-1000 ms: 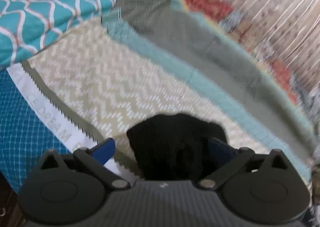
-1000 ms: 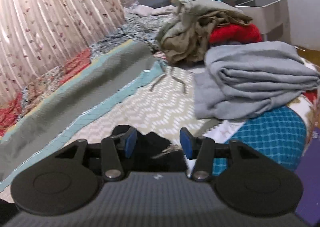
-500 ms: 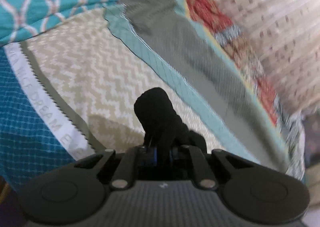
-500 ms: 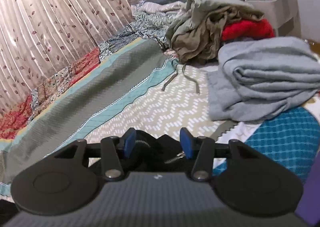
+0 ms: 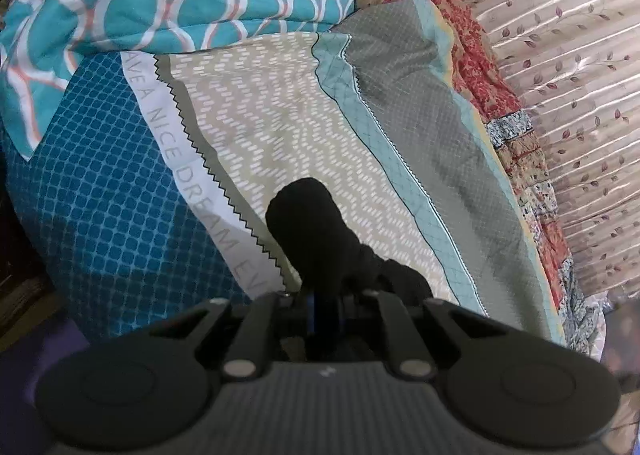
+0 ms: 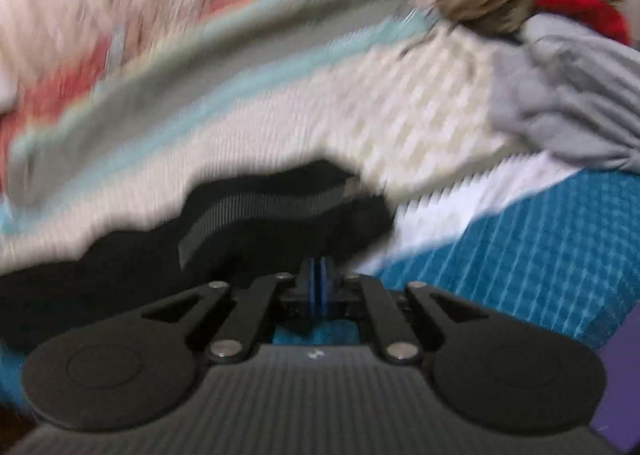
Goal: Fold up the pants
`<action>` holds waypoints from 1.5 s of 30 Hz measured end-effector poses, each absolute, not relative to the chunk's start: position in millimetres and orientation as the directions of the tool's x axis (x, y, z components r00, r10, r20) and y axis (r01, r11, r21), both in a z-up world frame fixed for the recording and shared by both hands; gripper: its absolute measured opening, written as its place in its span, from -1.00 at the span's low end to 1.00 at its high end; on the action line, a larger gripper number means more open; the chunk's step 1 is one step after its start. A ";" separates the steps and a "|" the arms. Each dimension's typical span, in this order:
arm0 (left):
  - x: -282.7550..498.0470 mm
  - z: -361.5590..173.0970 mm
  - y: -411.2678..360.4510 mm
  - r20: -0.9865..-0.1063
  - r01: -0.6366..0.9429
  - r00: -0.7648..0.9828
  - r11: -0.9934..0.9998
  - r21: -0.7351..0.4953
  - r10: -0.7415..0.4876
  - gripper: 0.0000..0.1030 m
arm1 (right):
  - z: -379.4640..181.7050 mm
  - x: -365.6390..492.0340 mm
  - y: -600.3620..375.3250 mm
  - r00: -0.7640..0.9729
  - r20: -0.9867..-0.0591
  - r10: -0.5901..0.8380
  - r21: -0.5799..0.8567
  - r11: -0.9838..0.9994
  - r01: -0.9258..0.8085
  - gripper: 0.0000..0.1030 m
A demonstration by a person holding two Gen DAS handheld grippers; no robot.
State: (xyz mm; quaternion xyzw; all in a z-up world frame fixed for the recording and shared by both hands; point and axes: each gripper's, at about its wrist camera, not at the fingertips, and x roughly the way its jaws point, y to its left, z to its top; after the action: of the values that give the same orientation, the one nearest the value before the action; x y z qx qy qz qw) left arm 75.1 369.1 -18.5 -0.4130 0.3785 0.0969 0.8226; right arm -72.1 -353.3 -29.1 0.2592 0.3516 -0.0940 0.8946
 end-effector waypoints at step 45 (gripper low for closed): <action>323.8 -52.5 224.9 -0.792 -0.366 0.561 0.787 -0.497 -0.239 -0.09 | 1.1 152.1 -410.8 0.836 -0.524 -0.162 0.496 0.740 0.455 -0.33</action>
State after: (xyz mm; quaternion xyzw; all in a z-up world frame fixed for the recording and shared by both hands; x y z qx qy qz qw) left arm 323.8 224.9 -52.5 -0.3242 0.4667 0.0388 0.8219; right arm 152.1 -410.8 1.1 0.3181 0.2301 -0.1705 0.9038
